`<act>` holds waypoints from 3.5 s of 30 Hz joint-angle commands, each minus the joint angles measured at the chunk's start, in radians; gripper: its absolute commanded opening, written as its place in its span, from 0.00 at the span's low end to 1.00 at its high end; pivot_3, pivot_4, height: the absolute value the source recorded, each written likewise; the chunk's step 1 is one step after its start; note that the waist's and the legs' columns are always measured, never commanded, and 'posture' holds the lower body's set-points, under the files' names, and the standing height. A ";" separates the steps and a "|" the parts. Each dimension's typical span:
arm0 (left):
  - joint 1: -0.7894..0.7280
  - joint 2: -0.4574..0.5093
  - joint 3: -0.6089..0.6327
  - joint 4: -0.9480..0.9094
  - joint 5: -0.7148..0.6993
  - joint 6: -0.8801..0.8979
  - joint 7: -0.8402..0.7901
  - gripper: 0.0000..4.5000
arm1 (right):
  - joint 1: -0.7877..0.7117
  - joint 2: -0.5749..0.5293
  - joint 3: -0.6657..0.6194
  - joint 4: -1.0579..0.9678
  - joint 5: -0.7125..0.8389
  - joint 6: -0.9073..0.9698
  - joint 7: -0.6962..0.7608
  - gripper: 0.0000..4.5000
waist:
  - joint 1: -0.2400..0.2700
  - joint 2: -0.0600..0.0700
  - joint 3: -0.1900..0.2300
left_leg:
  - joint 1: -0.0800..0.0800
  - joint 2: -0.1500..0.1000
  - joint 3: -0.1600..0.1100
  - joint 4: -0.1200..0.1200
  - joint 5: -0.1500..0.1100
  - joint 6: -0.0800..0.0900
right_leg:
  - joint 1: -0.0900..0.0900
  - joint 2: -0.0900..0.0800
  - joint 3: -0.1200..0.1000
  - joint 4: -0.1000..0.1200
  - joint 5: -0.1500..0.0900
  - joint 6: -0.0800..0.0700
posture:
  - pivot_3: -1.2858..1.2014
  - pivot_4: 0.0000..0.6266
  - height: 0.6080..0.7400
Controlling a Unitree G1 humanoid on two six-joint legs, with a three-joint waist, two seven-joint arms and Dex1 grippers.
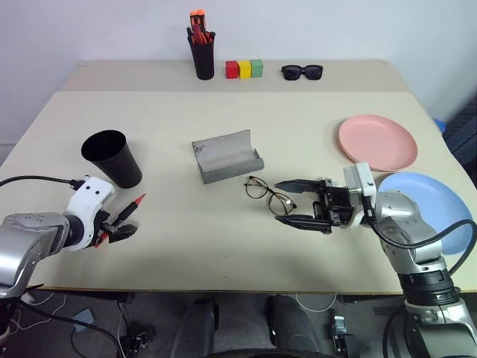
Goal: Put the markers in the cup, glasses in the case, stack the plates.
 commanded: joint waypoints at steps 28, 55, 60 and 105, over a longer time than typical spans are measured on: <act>-0.216 -0.464 0.086 -0.086 0.365 -0.766 0.470 0.01 | -0.098 0.162 -0.017 0.011 -0.033 -0.064 -0.222 0.70 | 0.000 -0.001 0.000 | 0.000 0.000 0.000 0.003 0.001 -0.001 | 0.001 0.000 0.001 -0.001 0.004 0.003 | 0.52 0.24 1.00; -0.164 -0.645 0.210 -0.042 0.430 -0.858 0.664 0.01 | -0.126 0.220 0.030 0.099 -0.107 -0.136 -0.227 0.70 | 0.003 -0.001 0.000 | -0.001 -0.001 -0.001 0.003 0.001 -0.002 | 0.000 0.000 0.001 0.001 0.005 0.004 | 0.52 0.24 1.00; -0.165 -0.665 0.198 -0.035 0.416 -0.862 0.660 0.01 | -0.129 0.216 0.025 0.105 -0.106 -0.135 -0.226 0.70 | 0.003 -0.001 0.000 | -0.001 -0.001 -0.001 0.003 0.001 -0.002 | 0.000 0.000 0.001 0.001 0.005 0.004 | 0.52 0.24 1.00; -0.167 -0.692 0.182 0.036 0.439 -1.011 0.649 0.01 | -0.125 0.216 0.030 0.109 -0.105 -0.135 -0.229 0.70 | 0.003 -0.001 0.000 | -0.001 -0.001 -0.001 0.003 0.001 -0.002 | 0.000 0.000 0.001 0.001 0.005 0.004 | 0.52 0.24 1.00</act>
